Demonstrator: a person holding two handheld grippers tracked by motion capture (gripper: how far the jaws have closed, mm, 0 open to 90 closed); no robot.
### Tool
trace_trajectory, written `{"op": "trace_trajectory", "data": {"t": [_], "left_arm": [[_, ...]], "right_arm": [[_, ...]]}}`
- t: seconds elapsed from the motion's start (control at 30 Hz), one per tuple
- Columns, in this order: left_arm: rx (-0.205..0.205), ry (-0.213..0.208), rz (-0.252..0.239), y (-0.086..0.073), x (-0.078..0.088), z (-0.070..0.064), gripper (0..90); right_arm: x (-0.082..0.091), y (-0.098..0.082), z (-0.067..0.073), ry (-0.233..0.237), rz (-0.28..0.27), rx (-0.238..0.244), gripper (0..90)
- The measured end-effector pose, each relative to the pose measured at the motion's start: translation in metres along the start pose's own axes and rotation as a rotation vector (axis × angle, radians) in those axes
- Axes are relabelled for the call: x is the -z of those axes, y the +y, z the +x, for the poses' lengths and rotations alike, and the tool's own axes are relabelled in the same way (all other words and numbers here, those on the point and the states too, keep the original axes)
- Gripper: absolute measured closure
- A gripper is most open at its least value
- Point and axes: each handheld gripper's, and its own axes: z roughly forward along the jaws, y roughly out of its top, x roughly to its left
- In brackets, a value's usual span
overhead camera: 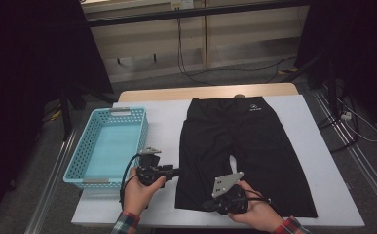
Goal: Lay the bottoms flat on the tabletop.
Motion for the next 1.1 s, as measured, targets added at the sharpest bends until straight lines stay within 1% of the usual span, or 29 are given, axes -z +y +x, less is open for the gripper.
{"op": "trace_trajectory", "data": {"t": [0.03,0.07,0.1,0.13,0.17,0.2,0.23,0.27,0.3,0.33,0.37,0.4,0.43,0.47,0.5,0.53,0.6,0.63,0.67,0.7,0.77,0.83,0.9,0.93,1.0,1.03,1.07,1.1], "left_arm": [[0.007,0.015,0.005,0.002,-0.005,0.001,48.7],[0.0,0.042,0.004,0.004,-0.009,0.001,49.0],[-0.012,0.056,0.003,0.004,-0.013,0.001,49.2],[-0.017,0.056,0.014,0.005,-0.016,0.001,50.8],[-0.024,0.062,0.027,0.005,-0.018,0.001,52.4],[-0.04,0.068,0.032,0.004,-0.02,0.0,53.5],[-0.052,0.083,0.034,0.005,-0.021,-0.001,56.7],[-0.048,0.083,0.04,0.005,-0.021,-0.002,63.4],[-0.042,0.07,0.048,0.006,-0.022,-0.001,69.9],[-0.04,0.072,0.053,0.006,-0.022,-0.001,72.0],[-0.043,0.078,0.052,0.006,-0.023,-0.001,77.2],[-0.042,0.077,0.055,0.006,-0.023,-0.001,80.6],[-0.033,0.067,0.059,0.006,-0.024,-0.001,83.7],[-0.023,0.042,0.073,0.007,-0.024,0.0,88.2],[-0.014,0.03,0.072,0.007,-0.025,0.0,90.0],[-0.018,0.029,0.077,0.007,-0.024,0.0,90.0],[-0.005,0.02,0.073,0.008,-0.023,0.0,90.0],[-0.005,0.022,0.065,0.009,-0.021,0.001,90.0],[-0.005,0.022,0.056,0.01,-0.017,0.003,90.0],[0.001,0.017,0.049,0.012,-0.013,0.004,90.0],[0.007,0.024,0.014,0.014,-0.006,0.007,90.0],[0.022,0.014,0.005,0.014,-0.003,0.009,90.0],[0.018,0.013,0.012,0.013,-0.006,0.009,90.0],[0.015,0.018,0.015,0.013,-0.007,0.008,90.0],[0.0,0.044,0.007,0.013,-0.007,0.009,90.0],[0.004,0.052,0.006,0.013,-0.007,0.01,90.0],[-0.002,0.07,0.005,0.013,-0.006,0.011,90.0],[-0.006,0.082,0.0,0.013,-0.006,0.012,90.0]], "right_arm": [[0.0,0.0,0.0,-0.003,0.003,0.002,90.0],[0.0,0.001,0.0,-0.009,0.0,0.0,90.0],[0.001,0.0,0.0,-0.011,-0.004,-0.003,90.0],[0.001,0.0,0.0,-0.012,-0.009,-0.005,89.5],[0.003,0.0,-0.001,-0.016,-0.016,-0.013,85.3],[0.004,-0.001,-0.002,-0.022,-0.027,-0.021,78.4],[0.007,-0.001,-0.003,-0.034,-0.041,-0.029,76.6],[0.01,-0.001,-0.005,-0.04,-0.054,-0.028,75.1],[0.014,0.0,-0.006,-0.05,-0.065,-0.035,70.3],[0.017,0.001,-0.008,-0.068,-0.081,-0.043,64.2],[0.021,0.001,-0.011,-0.087,-0.09,-0.051,60.0],[0.025,0.001,-0.014,-0.103,-0.1,-0.061,59.7],[0.029,0.001,-0.016,-0.119,-0.114,-0.071,58.3],[0.033,0.001,-0.02,-0.145,-0.124,-0.08,54.6],[0.037,0.0,-0.023,-0.17,-0.133,-0.098,53.9],[0.041,-0.001,-0.027,-0.194,-0.14,-0.119,53.8],[0.048,-0.004,-0.036,-0.256,-0.15,-0.157,52.5],[0.051,-0.006,-0.04,-0.28,-0.152,-0.177,52.5],[0.054,-0.008,-0.044,-0.314,-0.154,-0.2,52.5],[0.056,-0.01,-0.048,-0.342,-0.158,-0.226,52.4],[0.058,-0.015,-0.055,-0.384,-0.152,-0.258,52.5],[0.056,-0.018,-0.061,-0.405,-0.138,-0.299,52.5],[0.049,-0.02,-0.065,-0.412,-0.107,-0.301,55.2],[0.046,-0.021,-0.066,-0.407,-0.095,-0.307,55.7],[0.04,-0.02,-0.068,-0.394,-0.082,-0.308,59.0],[0.038,-0.018,-0.069,-0.394,-0.082,-0.304,59.0],[0.036,-0.017,-0.069,-0.392,-0.083,-0.301,59.5],[0.033,-0.016,-0.069,-0.391,-0.079,-0.298,62.2]]}}
